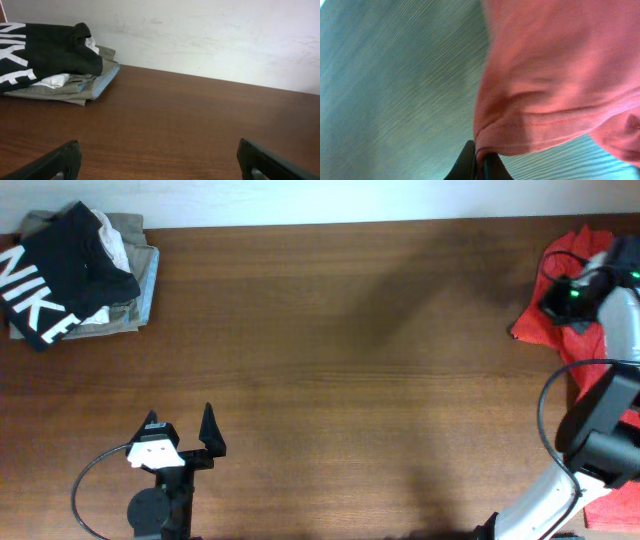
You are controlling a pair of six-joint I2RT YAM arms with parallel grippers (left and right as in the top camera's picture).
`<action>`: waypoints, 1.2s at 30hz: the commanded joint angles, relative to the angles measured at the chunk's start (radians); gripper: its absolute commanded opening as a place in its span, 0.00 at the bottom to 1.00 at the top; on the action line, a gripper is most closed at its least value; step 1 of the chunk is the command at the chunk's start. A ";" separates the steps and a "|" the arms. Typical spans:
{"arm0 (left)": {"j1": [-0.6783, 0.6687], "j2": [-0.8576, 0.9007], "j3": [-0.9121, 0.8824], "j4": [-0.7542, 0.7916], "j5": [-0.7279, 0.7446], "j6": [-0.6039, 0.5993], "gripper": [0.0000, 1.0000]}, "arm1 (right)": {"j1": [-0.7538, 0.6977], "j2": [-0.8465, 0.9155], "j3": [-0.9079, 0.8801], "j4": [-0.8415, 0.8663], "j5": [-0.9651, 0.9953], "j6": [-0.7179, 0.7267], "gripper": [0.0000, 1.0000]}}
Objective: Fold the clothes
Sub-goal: 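Grasp the red T-shirt with the right gripper and drag it leftward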
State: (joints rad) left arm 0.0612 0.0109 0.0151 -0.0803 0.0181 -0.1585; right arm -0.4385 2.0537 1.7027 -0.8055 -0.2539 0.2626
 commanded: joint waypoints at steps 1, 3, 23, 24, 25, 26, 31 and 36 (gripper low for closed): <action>0.003 -0.005 -0.006 -0.001 0.000 -0.005 0.99 | 0.210 -0.022 0.014 -0.002 -0.055 0.013 0.04; 0.003 -0.005 -0.006 -0.001 0.000 -0.005 0.99 | 0.410 -0.020 0.014 0.014 -0.058 0.063 0.04; 0.003 -0.005 -0.006 -0.001 0.000 -0.005 0.99 | 1.016 -0.045 0.077 0.008 -0.049 0.187 0.99; 0.003 -0.005 -0.006 -0.001 0.000 -0.005 0.99 | 0.932 -0.058 0.086 -0.050 -0.050 0.187 0.99; 0.003 -0.005 -0.006 -0.001 0.000 -0.005 0.99 | 0.821 -0.061 0.086 -0.115 -0.049 0.187 0.99; 0.003 -0.005 -0.006 -0.001 0.000 -0.005 0.99 | 0.754 -0.060 0.085 -0.158 -0.048 0.187 0.99; 0.003 -0.005 -0.006 -0.001 0.000 -0.005 0.99 | 0.353 -0.056 0.082 -0.315 -0.049 0.187 0.99; 0.002 -0.005 -0.006 0.162 0.347 -0.010 0.99 | 0.261 -0.056 0.082 -0.325 -0.049 0.187 0.99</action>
State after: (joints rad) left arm 0.0612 0.0116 0.0109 -0.0151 0.1242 -0.1616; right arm -0.1699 2.0354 1.7714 -1.1275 -0.3046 0.4458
